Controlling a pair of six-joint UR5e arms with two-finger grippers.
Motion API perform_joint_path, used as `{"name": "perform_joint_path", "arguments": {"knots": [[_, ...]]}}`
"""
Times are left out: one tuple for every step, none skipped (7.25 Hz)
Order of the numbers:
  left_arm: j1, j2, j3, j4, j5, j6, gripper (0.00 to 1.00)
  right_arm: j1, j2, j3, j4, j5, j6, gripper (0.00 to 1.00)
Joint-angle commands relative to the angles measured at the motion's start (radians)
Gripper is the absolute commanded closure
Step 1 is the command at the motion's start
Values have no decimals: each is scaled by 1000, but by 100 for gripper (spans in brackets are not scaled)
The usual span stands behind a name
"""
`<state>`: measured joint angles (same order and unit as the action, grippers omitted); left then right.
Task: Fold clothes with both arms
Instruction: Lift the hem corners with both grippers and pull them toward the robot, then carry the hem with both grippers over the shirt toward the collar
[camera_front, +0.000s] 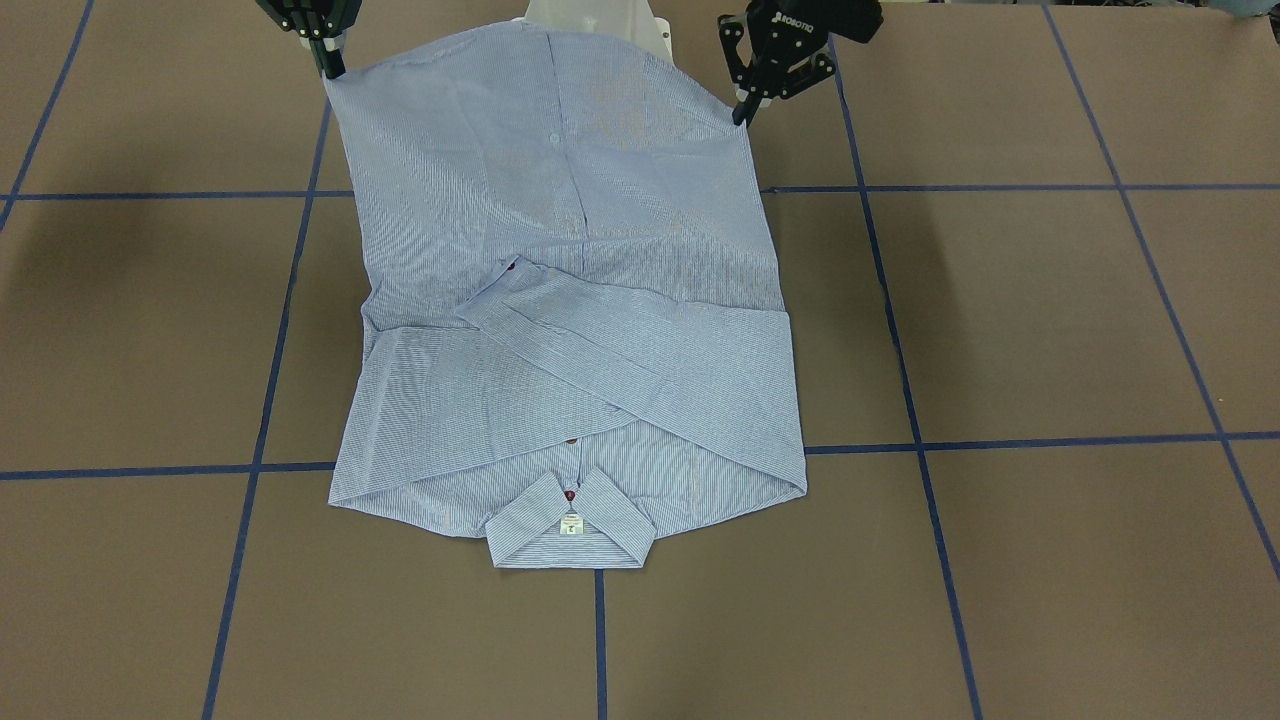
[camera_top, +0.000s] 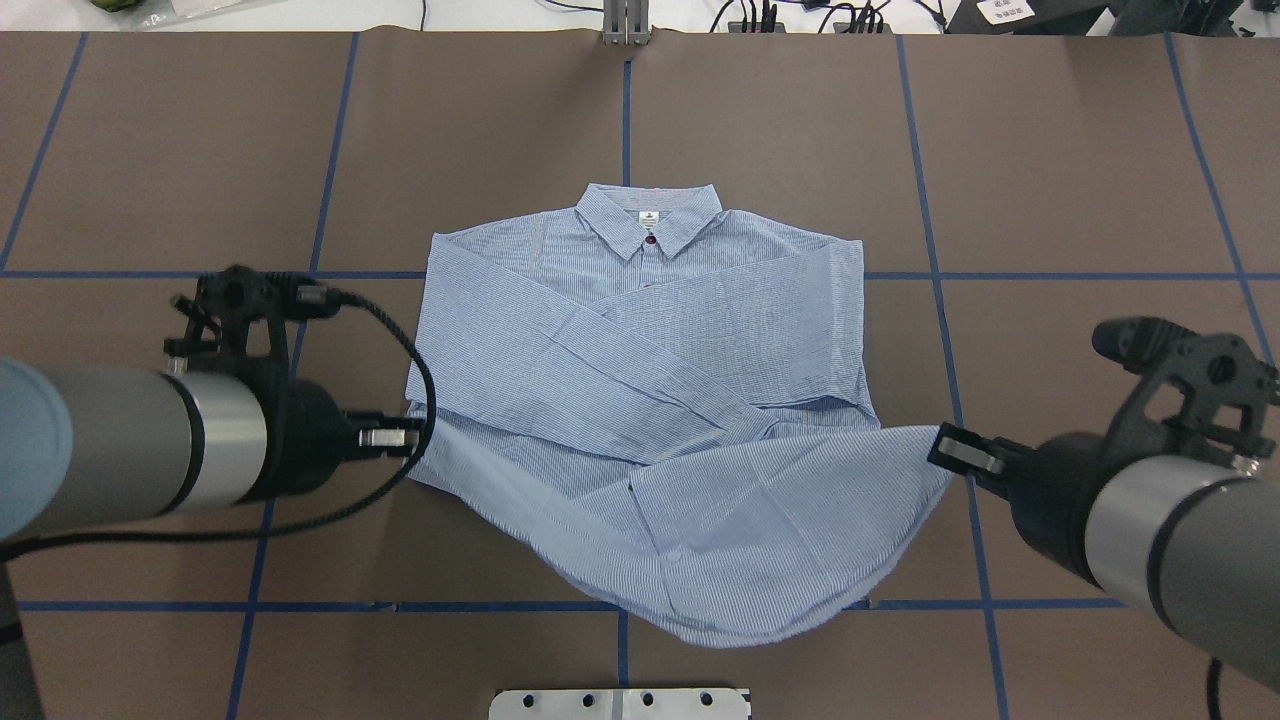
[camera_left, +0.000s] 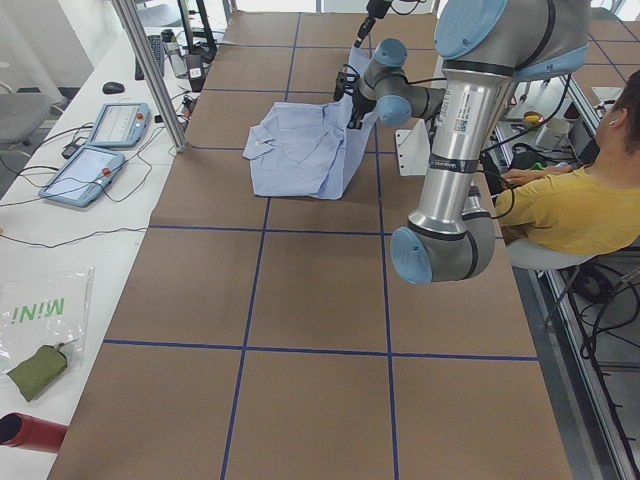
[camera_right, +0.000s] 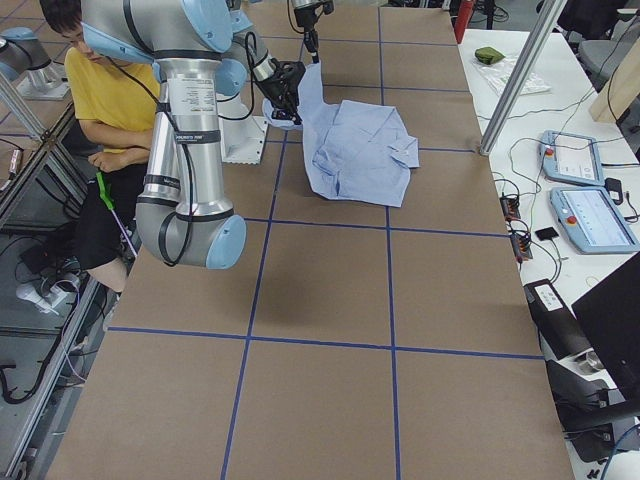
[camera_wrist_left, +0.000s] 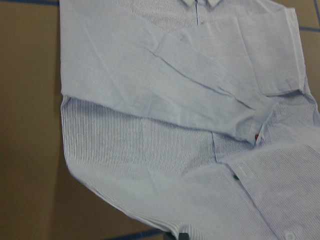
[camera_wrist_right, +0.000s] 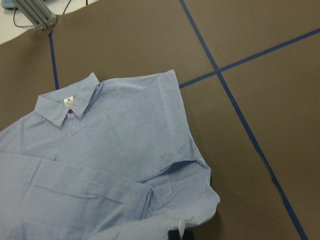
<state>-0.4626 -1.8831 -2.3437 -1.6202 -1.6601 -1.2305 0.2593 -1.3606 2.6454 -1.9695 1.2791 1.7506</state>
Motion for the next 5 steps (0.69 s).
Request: {"name": "perform_joint_path", "arguments": {"knots": [[-167, -95, 120, -1, -6, 104, 100, 148, 188, -245, -14, -3, -81, 100], [-200, -132, 211, -9, -1, 115, 100, 202, 227, -353, 3, -3, -130, 100], [-200, -161, 310, -30, 5, 129, 100, 239, 232, -440, 41, -4, -172, 100], [-200, -165, 395, -112, 37, 129, 100, 273, 232, -547, 172, -3, -195, 100], [-202, -168, 461, -153, 55, 131, 100, 309, 232, -627, 270, -1, -235, 100]]}}
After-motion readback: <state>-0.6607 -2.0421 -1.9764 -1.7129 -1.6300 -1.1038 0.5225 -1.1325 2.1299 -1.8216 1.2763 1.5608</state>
